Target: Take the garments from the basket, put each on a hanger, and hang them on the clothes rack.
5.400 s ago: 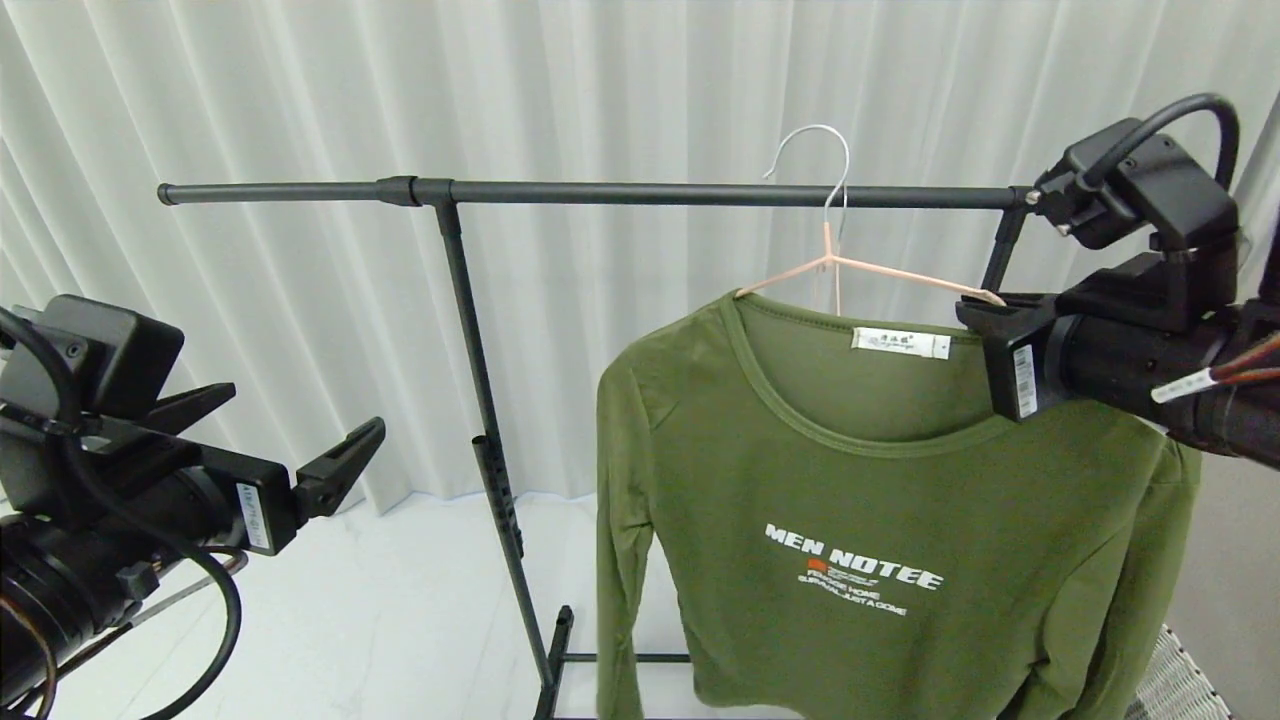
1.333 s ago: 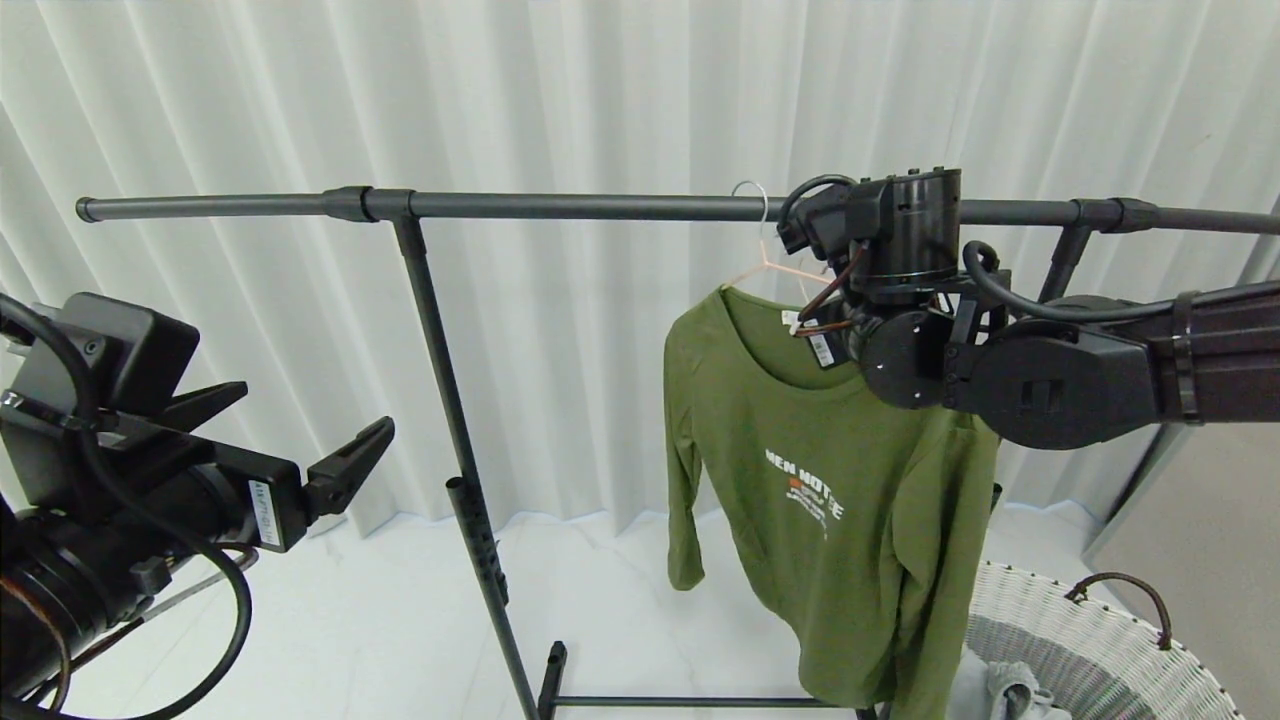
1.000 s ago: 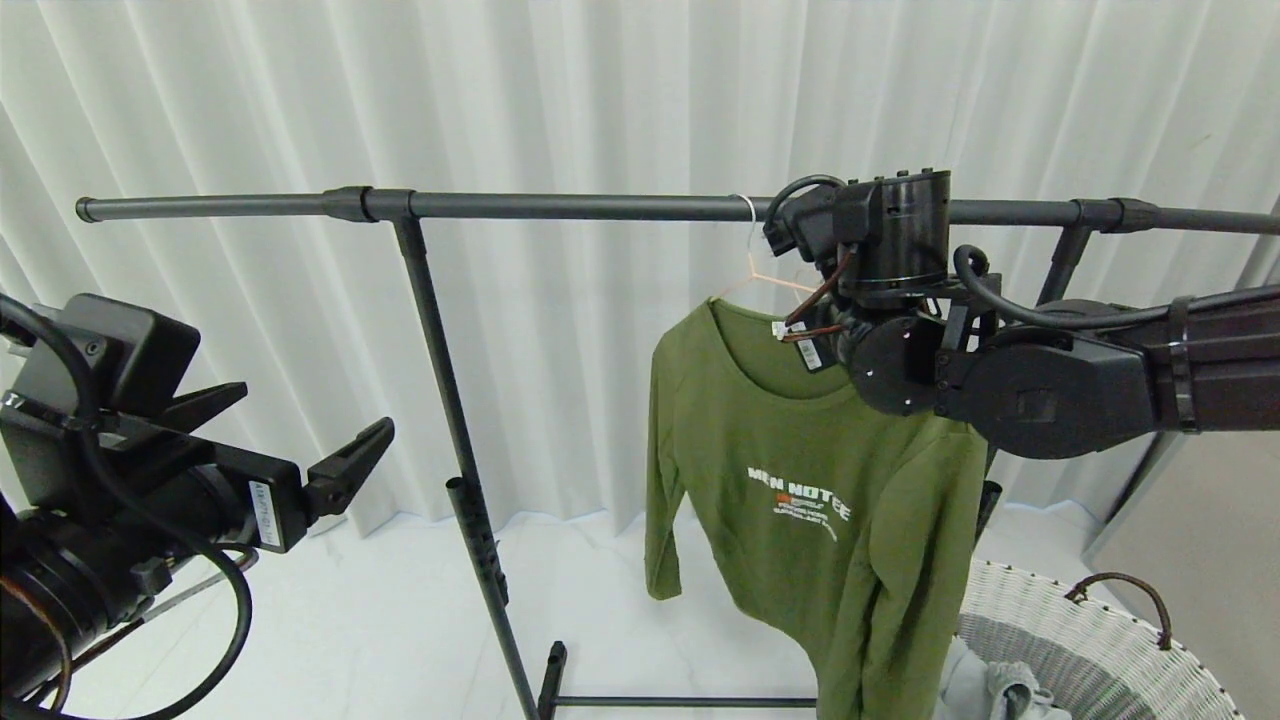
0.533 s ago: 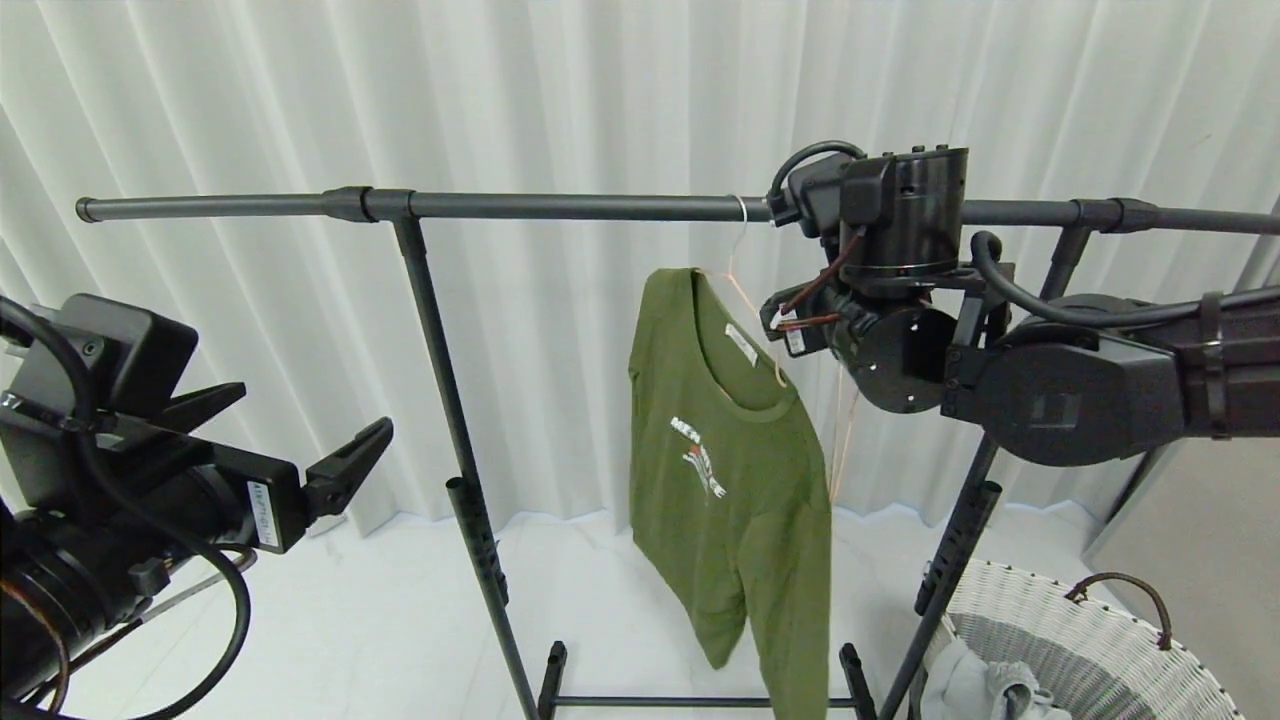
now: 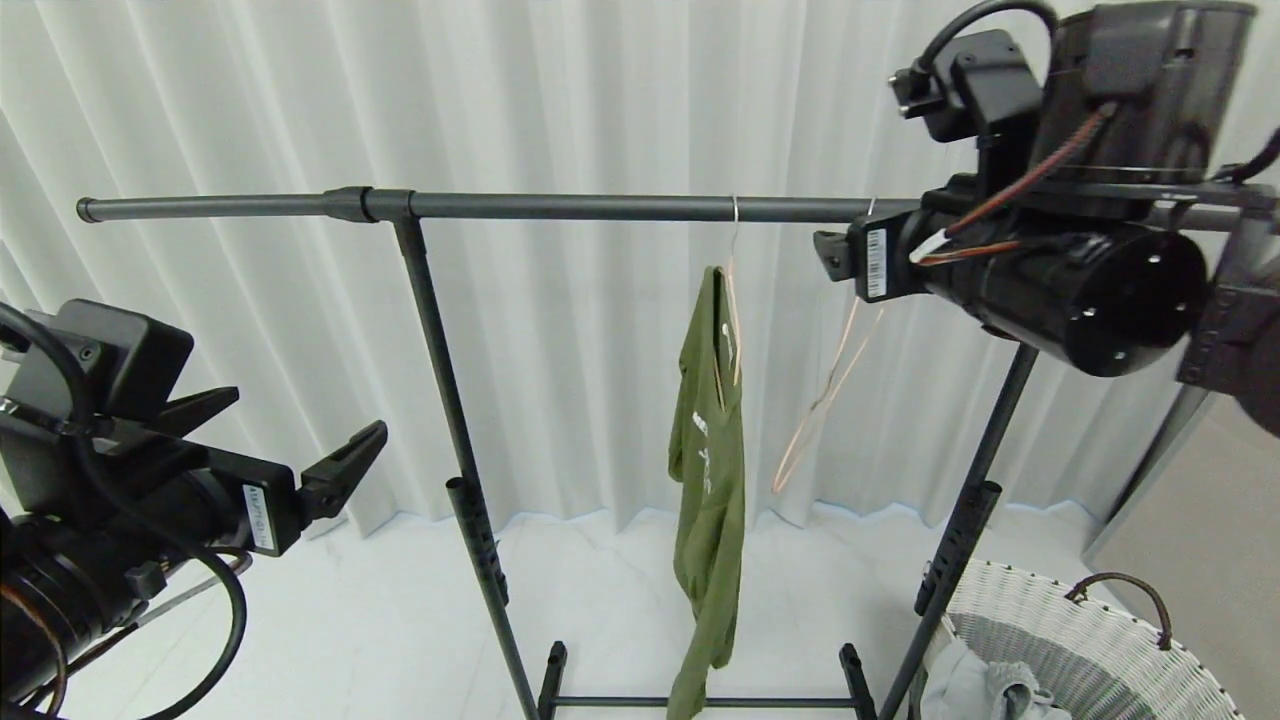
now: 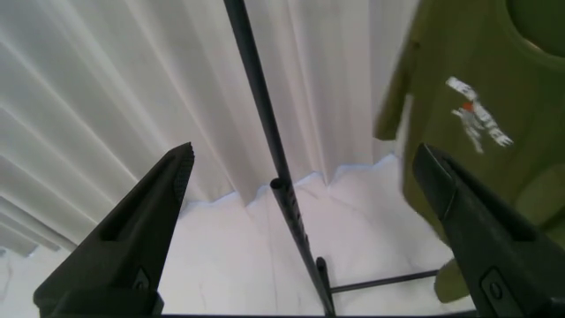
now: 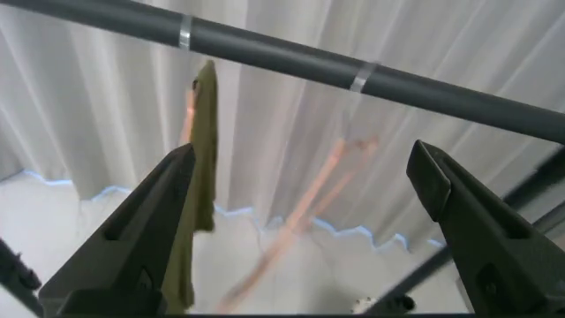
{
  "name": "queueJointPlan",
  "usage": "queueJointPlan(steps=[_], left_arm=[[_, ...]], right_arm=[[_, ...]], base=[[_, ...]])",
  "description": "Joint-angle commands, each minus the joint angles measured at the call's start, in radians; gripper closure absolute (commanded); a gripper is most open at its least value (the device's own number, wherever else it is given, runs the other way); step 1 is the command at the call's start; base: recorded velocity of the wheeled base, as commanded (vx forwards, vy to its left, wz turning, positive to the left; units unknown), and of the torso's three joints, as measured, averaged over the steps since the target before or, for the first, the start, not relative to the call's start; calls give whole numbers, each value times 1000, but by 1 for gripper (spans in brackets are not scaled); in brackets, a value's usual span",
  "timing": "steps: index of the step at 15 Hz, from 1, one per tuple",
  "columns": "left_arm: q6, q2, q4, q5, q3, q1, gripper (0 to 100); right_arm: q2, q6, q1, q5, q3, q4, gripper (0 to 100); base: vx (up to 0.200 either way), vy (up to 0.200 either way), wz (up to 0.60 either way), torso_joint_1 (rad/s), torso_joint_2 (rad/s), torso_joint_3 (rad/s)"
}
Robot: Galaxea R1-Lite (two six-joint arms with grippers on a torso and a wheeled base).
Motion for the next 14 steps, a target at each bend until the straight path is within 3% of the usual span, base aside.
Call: queueJointPlan(steps=[1,4,6,9,11,14], left_arm=[[0,-2,-2,1,3,17,0],[0,-14,-8,1,27,83,0],[1,-34,-8,1,51,115,0],[0,-51,-8,1,82,143,0],[0,-51,-8,1,86,143,0],[0,-49,-8,3,92,143,0]], right_arm=[[-142,-4,-21,27,94,3,0],[-326,-45,-82,30,279,9,0],[-453,-139,-199,58,440,7,0],[-616,-277,-392,202,659,-19,0],[-662,-309,-469,257,739,-59,0],[-688,-318,-505,259,799,-94,0]], base=[[0,0,0,0,0,0],[0,0,0,0,0,0],[0,0,0,0,0,0],[-67,0,0,1,-1,1],[-200,0,0,7,5,2],[-200,0,0,-2,2,6]])
